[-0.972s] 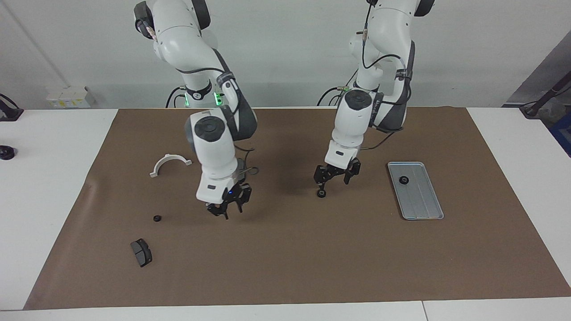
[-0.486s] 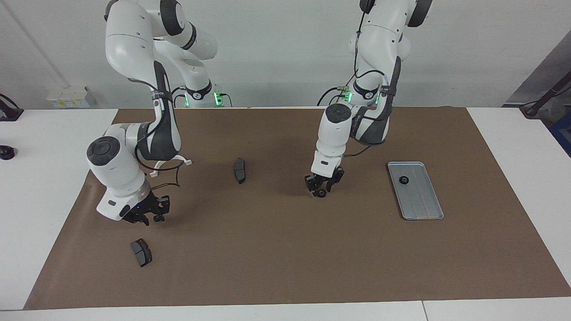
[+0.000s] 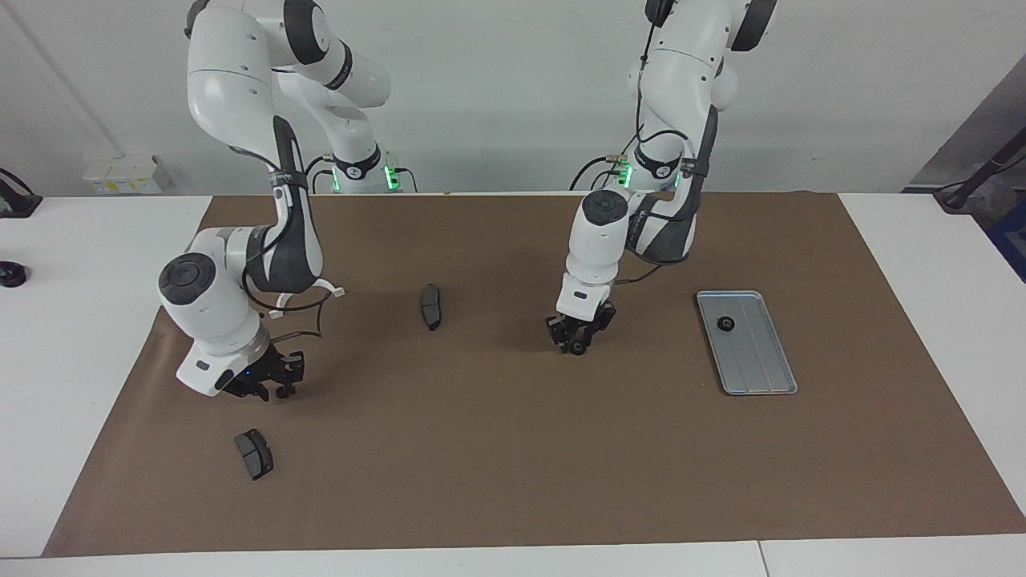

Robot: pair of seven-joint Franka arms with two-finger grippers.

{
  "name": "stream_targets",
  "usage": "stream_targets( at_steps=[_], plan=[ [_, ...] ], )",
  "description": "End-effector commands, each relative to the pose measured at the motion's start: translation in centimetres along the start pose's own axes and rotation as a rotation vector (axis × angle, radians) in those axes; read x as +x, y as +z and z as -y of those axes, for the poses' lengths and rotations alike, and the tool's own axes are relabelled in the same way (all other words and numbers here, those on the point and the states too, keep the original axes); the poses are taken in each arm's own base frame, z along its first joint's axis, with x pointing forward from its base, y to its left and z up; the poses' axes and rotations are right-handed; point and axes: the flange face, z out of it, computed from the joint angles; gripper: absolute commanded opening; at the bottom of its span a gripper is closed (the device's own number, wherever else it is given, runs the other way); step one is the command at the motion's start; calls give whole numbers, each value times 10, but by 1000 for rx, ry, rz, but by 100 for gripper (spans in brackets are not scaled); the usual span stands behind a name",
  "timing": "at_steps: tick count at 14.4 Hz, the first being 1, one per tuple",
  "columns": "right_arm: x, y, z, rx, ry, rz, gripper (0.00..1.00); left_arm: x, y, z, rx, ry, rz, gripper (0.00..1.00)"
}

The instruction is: Pick bearing gear from pile to tray

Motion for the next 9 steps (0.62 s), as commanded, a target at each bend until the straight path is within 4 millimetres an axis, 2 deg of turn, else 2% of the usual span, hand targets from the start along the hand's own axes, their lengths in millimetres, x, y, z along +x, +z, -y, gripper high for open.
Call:
stream_targets(
  at_steps=[1,3,4,6,9],
  plan=[
    [-11,3,2,-9,15,7,44,3,-1,1,3,3,-22,0],
    [-14,6,0,-9,18,15,43,16,-14,1,6,-5,-32,0],
    [-17,9,-1,-7,19,22,43,30,-24,10,14,-17,-39,0],
    [-19,11,-3,-8,23,25,42,65,-59,44,25,-18,-61,0],
    [-20,11,-6,-9,27,20,35,103,-94,102,26,16,-30,0]
  ],
)
